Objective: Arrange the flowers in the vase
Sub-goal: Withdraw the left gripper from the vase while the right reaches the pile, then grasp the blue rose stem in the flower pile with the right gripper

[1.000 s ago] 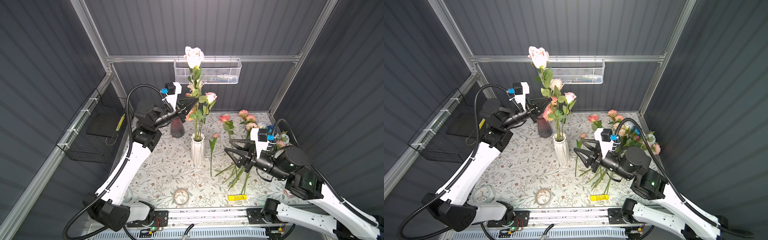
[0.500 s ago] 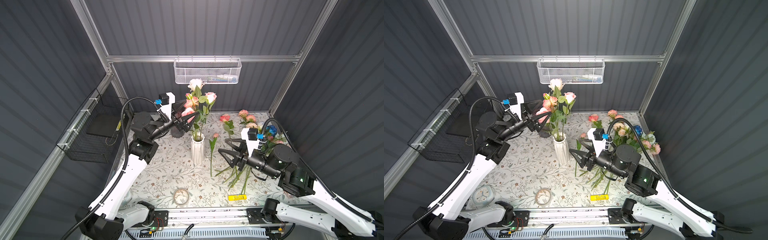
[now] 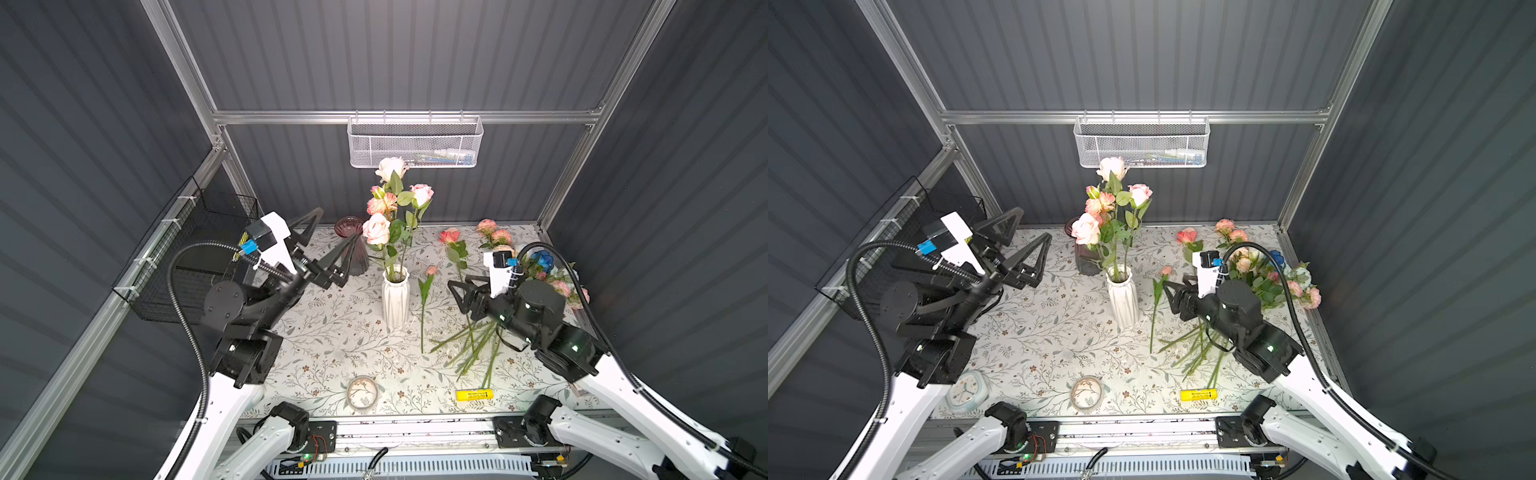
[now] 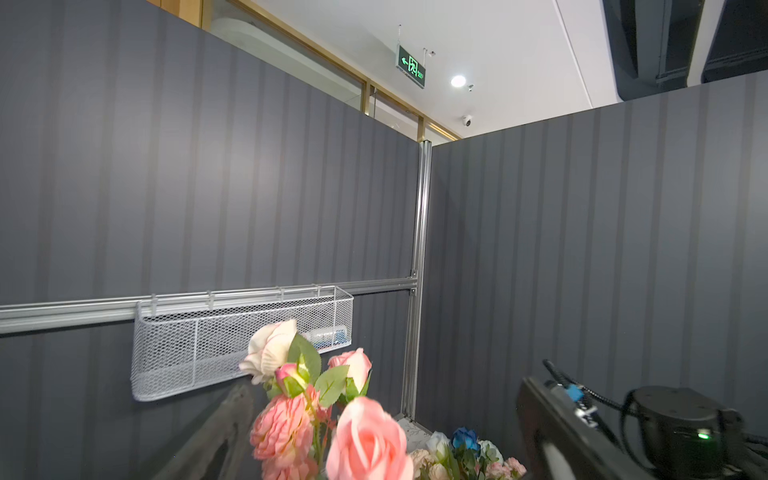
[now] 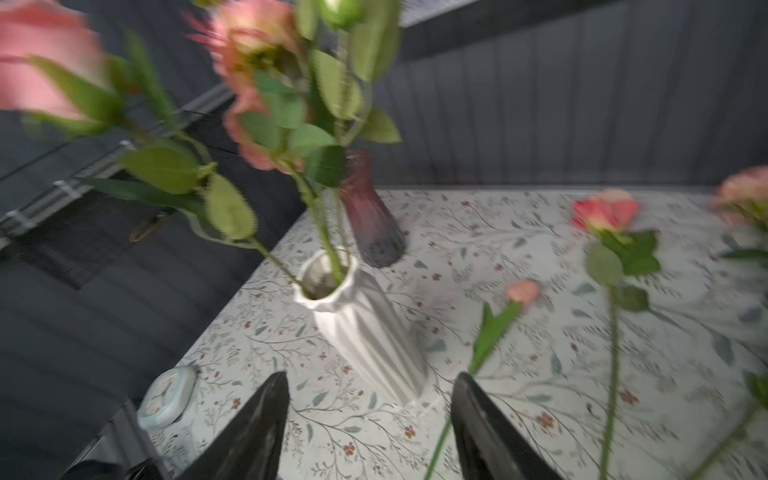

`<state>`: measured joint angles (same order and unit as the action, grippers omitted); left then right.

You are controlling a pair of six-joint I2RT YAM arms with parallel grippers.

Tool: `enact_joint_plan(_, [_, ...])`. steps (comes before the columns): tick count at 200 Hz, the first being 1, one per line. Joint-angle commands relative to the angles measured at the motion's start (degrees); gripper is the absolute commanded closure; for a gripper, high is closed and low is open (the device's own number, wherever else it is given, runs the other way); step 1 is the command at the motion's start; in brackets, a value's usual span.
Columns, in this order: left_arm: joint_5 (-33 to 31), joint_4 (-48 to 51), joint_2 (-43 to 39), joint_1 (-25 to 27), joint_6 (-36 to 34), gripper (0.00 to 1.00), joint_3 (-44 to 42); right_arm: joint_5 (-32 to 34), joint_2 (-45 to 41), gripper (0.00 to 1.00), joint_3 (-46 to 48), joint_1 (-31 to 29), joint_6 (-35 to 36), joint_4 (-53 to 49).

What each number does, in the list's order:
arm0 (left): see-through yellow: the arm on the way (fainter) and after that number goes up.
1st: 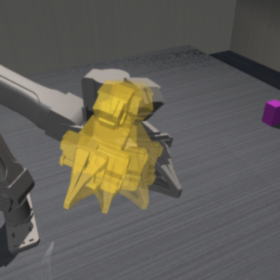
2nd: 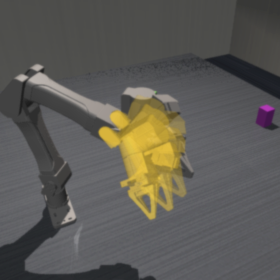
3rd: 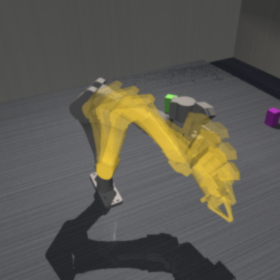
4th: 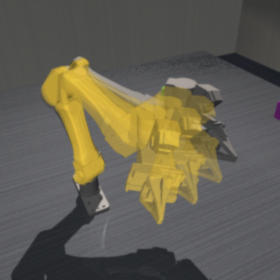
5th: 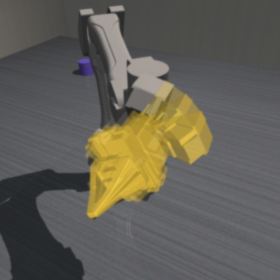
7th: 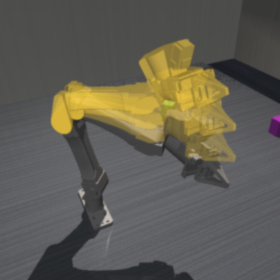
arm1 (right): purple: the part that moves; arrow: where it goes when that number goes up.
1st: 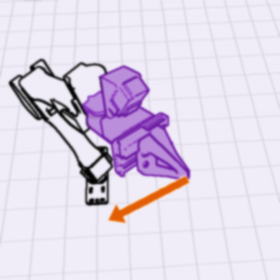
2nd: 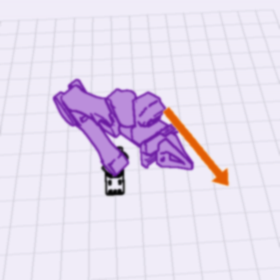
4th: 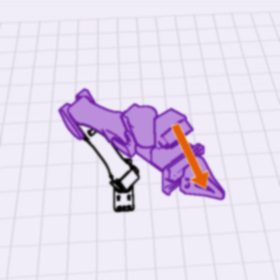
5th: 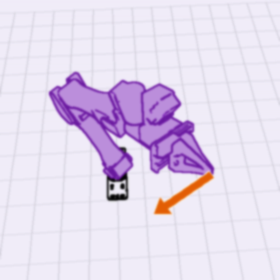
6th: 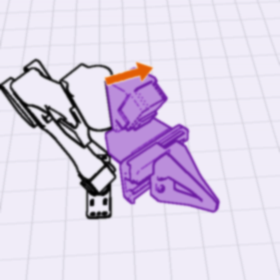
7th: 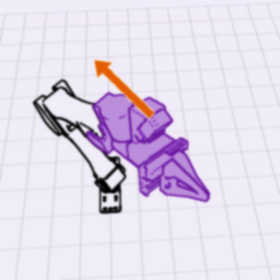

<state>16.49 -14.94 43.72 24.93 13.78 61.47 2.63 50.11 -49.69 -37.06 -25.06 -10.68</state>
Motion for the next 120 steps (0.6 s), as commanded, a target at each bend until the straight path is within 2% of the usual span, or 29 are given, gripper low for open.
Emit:
enact_joint_plan(1, [-3.52, 5.97, -5.67, 0.03, 0.25, 0.00, -4.23, -2.14, 5.29, 0.37, 2.73, 7.39, -8.38, -4.21])
enact_joint_plan(36, [-5.81, 12.49, -13.85, 0.03, 2.42, 0.00, -10.78, -6.66, 16.01, 0.39, 5.39, 16.13, -11.10, 0.17])
enact_joint_plan(55, [-6.20, 15.07, -16.80, 0.03, 3.80, 0.00, -13.21, -8.33, 22.74, 0.40, 3.51, 18.43, -10.81, 0.83])
enact_joint_plan(90, [-7.20, 19.53, -20.27, 0.03, 5.46, 0.00, -16.06, -3.90, 32.57, 0.46, -0.19, 20.71, -10.28, -2.22])
enact_joint_plan(120, [-7.44, 20.45, -22.02, 0.04, 6.37, 0.00, -17.85, -0.78, 31.64, 0.52, 3.21, 23.69, -14.64, -1.31])
